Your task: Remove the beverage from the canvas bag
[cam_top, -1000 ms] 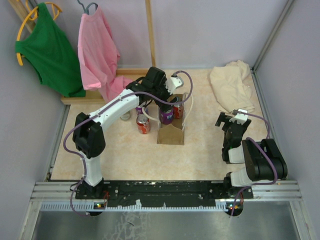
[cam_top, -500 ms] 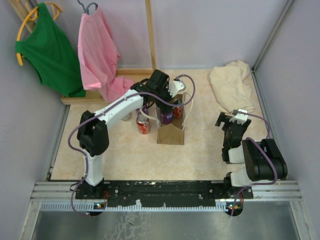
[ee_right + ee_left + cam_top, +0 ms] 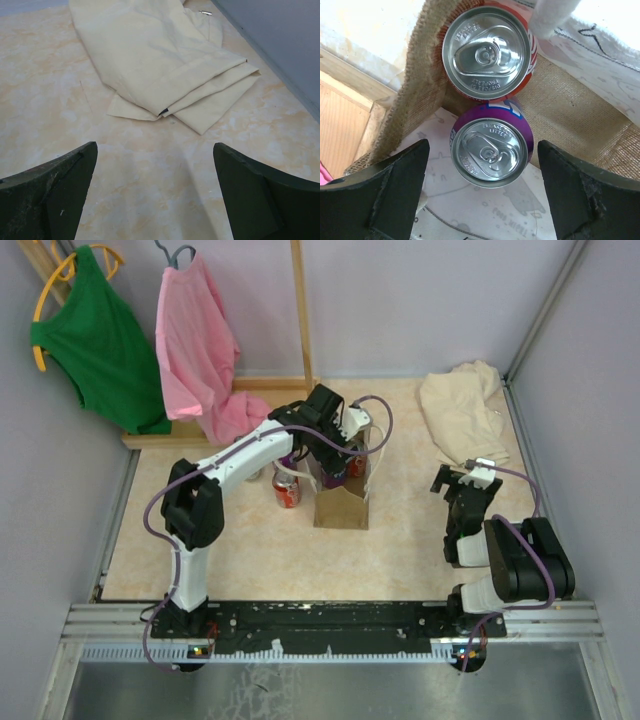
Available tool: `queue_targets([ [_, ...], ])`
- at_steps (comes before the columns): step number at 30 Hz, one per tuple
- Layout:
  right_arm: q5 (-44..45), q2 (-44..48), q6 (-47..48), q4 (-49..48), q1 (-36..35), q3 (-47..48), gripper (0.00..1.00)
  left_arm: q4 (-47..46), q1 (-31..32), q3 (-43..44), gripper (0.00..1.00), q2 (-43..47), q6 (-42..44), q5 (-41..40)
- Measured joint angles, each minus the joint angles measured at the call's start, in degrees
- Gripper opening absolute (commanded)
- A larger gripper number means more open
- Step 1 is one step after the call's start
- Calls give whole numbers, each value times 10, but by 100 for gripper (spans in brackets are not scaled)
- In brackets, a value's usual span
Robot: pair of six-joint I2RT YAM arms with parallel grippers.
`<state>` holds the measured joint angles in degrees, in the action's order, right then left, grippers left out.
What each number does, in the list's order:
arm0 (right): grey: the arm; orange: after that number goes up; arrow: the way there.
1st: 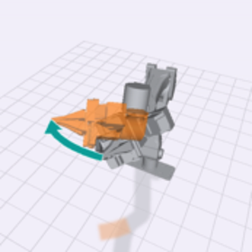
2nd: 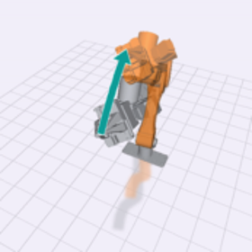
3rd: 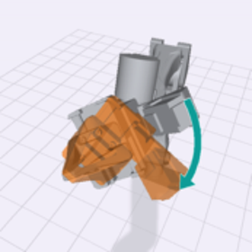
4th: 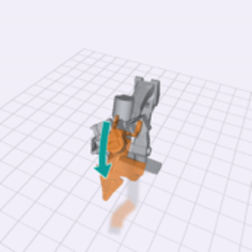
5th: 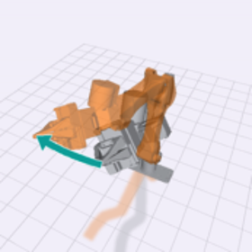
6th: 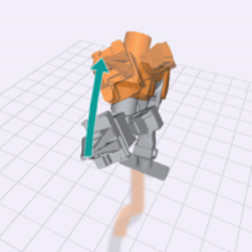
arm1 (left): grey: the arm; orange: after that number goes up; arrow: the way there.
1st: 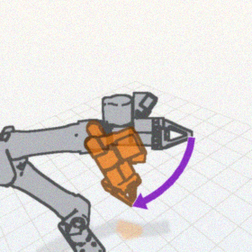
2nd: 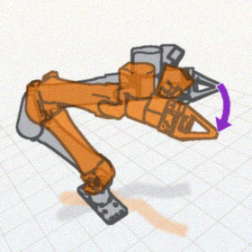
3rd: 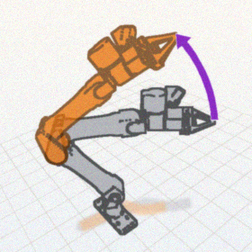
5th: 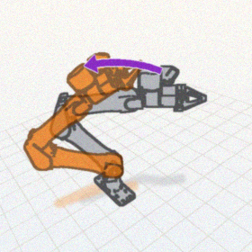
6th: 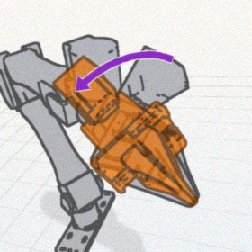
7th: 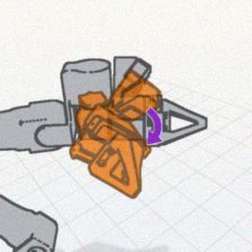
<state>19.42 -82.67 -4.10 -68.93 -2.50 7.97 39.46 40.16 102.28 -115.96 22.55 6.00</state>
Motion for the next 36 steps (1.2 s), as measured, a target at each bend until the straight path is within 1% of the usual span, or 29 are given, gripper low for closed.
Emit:
queue_targets([
  [8,0,0,0,0,0,0,99,-1,3,-15,86,-4,-8,1],
  [10,0,0,0,0,0,0,99,0,4,-18,83,-7,-9,2],
  [11,0,0,0,0,0,0,99,-1,4,-19,80,-9,-11,2],
  [13,0,0,0,0,0,0,99,-1,4,-20,72,-14,-13,3],
  [15,0,0,0,0,0,0,99,-5,3,-20,59,-17,-14,1],
  [20,0,0,0,0,0,0,99,-11,3,-22,35,-17,-20,5],
  [21,0,0,0,0,0,0,99,-12,3,-23,28,-17,-21,5],
  [27,0,0,0,0,0,0,99,-30,3,-30,2,-14,-23,9],
  [28,0,0,0,0,0,0,99,-34,3,-30,0,-14,-23,10],
  [36,0,0,0,0,0,0,99,-40,9,-28,0,-14,-15,15],
])
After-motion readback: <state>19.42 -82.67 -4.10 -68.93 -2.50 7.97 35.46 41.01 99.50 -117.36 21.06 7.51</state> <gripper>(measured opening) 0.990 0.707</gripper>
